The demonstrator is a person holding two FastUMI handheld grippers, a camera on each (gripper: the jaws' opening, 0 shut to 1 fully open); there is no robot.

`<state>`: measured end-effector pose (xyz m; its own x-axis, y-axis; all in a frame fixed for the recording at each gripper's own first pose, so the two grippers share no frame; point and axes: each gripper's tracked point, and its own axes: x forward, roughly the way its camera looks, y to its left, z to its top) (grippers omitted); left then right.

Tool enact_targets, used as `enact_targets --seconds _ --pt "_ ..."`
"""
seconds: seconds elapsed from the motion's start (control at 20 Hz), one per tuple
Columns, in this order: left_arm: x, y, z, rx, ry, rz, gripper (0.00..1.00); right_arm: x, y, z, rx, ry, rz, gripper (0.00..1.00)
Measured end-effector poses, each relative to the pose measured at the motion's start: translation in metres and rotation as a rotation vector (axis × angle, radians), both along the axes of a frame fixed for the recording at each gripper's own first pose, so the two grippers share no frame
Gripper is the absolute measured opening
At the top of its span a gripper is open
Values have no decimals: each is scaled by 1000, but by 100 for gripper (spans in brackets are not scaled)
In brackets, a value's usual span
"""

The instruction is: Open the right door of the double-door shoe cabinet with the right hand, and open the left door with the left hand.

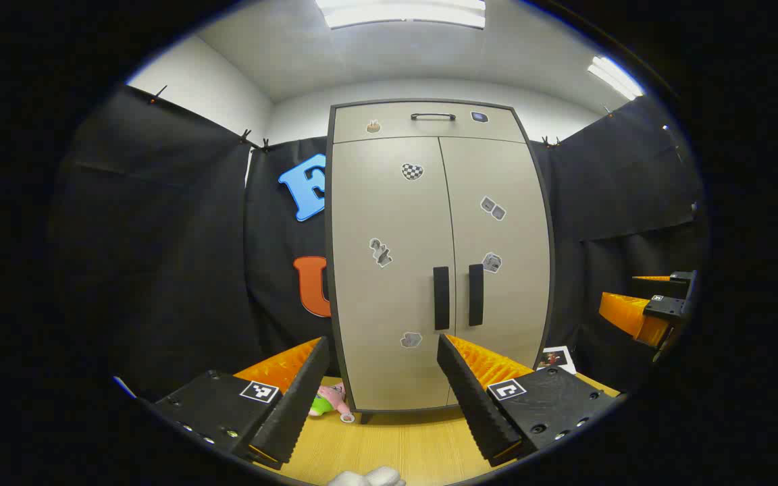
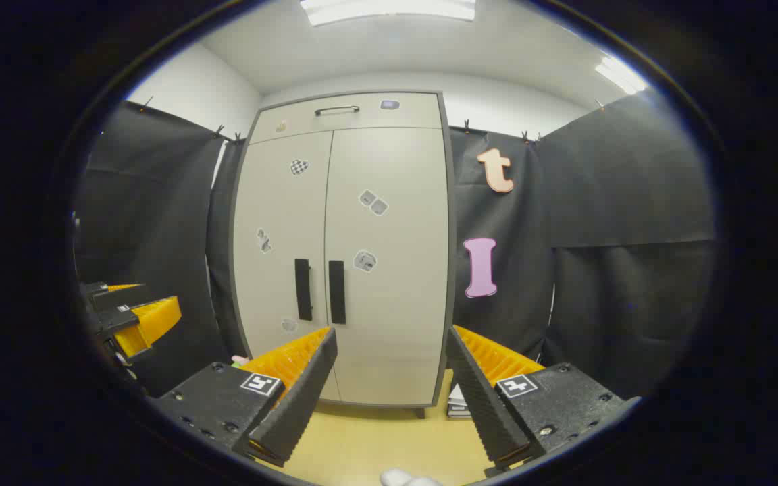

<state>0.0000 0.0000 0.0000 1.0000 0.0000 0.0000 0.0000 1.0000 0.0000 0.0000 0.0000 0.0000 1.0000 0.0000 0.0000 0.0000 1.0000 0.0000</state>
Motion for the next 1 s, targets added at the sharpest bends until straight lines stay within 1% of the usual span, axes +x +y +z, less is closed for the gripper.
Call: enact_targets --seconds 0.7,0.8,1.0 --pt "-4 -1 3 7 -2 -4 96 -2 -1 0 -11 6 -5 100" --pt "-4 -1 2 5 0 -1 96 1 1 -1 -15 8 3 100" --pt "-7 5 -3 14 3 17 96 12 2 -3 -30 8 -9 100"
